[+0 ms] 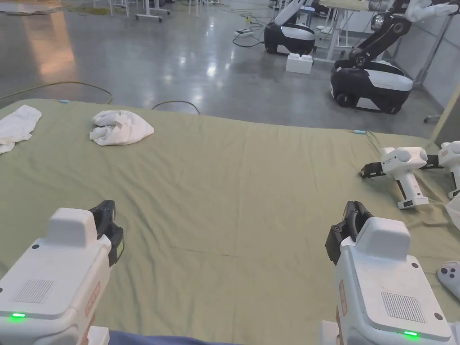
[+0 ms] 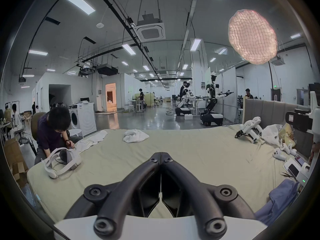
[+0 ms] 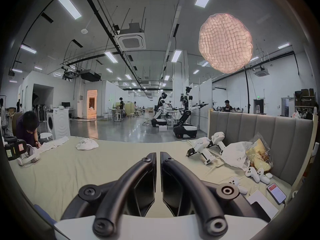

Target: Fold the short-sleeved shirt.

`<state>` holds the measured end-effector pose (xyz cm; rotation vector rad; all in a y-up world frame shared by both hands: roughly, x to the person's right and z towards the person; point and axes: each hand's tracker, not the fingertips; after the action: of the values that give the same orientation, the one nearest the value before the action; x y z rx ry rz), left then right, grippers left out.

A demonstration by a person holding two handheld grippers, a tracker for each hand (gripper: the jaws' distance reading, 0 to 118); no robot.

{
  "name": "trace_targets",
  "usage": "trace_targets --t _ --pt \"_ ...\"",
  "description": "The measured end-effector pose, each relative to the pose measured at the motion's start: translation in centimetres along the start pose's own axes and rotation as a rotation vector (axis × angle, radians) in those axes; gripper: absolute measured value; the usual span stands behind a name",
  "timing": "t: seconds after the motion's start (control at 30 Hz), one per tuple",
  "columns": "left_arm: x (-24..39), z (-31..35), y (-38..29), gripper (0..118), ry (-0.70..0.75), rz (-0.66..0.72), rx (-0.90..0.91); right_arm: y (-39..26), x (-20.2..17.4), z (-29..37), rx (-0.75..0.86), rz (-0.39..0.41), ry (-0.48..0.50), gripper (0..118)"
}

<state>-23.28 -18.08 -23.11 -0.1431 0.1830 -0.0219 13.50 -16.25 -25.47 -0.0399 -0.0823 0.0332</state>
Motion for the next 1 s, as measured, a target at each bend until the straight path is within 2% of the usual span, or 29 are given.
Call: trace_targets --t 0.1,0.17,0.37,0.5,0.6,0.73,0.77,0.83,0.93,1.0 --pt "-2.7 0.1 -0.6 0 0.003 -0.007 -0.057 -0.3 0.0 -0.1 -0.017 0.002 0.009 3" --pt "-5.3 -0.2 -1.4 0 -0.042 0.032 -0.169 -0.5 0.1 -0.2 -0.044 0.013 0.021 3" --pt "-12.9 -0.9 -6.9 0 -0.208 0.225 -0.537 -2.0 0.5 -0.5 -0.123 0.031 0.046 3" --pt "-16.2 -1.3 -10.9 1 -0.29 0.363 -0.697 -3.0 0.6 -0.7 -0.168 0.039 0.06 3" --pt "-17.9 -1.8 -13.5 22 -0.356 0.474 -0.791 -3.5 0.5 -0.7 -0.199 0.039 0.066 3" --pt "-20.2 -3.4 -16.9 83 -0.438 0.689 -0.87 -4.1 0.6 -0.6 -0.224 0.042 0.072 3" --pt "-20.1 -3.2 -17.5 91 -0.453 0.725 -0.878 -4.1 0.6 -0.6 -0.23 0.044 0.072 3" --pt "-20.3 -3.3 -18.7 91 -0.472 0.791 -0.89 -4.3 0.7 -0.6 -0.238 0.051 0.07 3" --pt "-20.1 -3.1 -19.4 91 -0.58 0.881 -0.808 -4.4 0.8 -0.5 -0.25 0.055 0.068 3" --pt "-19.4 -3.6 -20.4 91 -0.654 0.952 -0.845 -4.5 0.7 -0.5 -0.256 0.053 0.068 3"
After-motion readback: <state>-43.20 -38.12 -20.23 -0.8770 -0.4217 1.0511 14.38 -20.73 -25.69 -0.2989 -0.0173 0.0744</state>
